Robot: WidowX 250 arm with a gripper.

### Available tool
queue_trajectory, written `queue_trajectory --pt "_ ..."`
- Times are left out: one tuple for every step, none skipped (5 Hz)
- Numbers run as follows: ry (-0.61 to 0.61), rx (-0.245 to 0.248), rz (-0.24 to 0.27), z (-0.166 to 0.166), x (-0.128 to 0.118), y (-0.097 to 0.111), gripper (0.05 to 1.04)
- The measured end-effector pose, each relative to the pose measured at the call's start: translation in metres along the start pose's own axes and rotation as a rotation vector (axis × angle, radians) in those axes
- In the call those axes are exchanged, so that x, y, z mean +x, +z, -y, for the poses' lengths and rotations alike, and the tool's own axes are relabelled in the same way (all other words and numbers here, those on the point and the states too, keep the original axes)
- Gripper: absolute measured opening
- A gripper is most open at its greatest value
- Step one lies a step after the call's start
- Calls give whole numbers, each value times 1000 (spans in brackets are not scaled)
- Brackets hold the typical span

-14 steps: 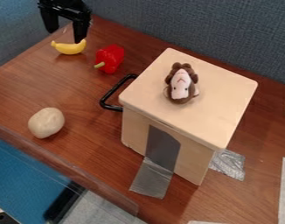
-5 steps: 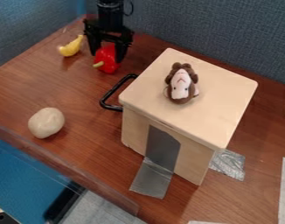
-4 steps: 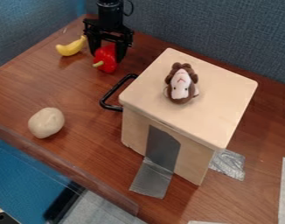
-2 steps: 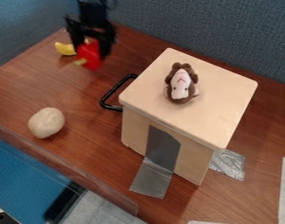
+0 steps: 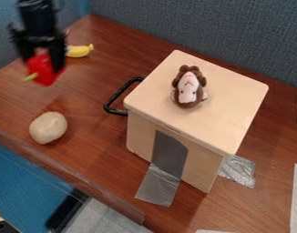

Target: Move the red pepper to the bottom left side of the table

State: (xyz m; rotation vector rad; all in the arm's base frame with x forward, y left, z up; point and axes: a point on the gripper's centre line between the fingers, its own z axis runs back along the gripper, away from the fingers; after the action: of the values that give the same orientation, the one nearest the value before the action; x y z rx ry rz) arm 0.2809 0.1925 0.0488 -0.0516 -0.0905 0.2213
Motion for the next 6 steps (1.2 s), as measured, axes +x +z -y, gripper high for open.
queue_trajectory --pt "-4 14 -17 -19 -36 -1 844" --pt "-21 24 -38 -29 -59 -3 845" --pt "-24 24 -36 -34 -67 -6 845" --pt "-29 28 -27 -35 -64 -11 845" --pt "-29 3 -47 -33 -65 -24 844" --pt "-36 -4 -26 -33 -56 -25 844"
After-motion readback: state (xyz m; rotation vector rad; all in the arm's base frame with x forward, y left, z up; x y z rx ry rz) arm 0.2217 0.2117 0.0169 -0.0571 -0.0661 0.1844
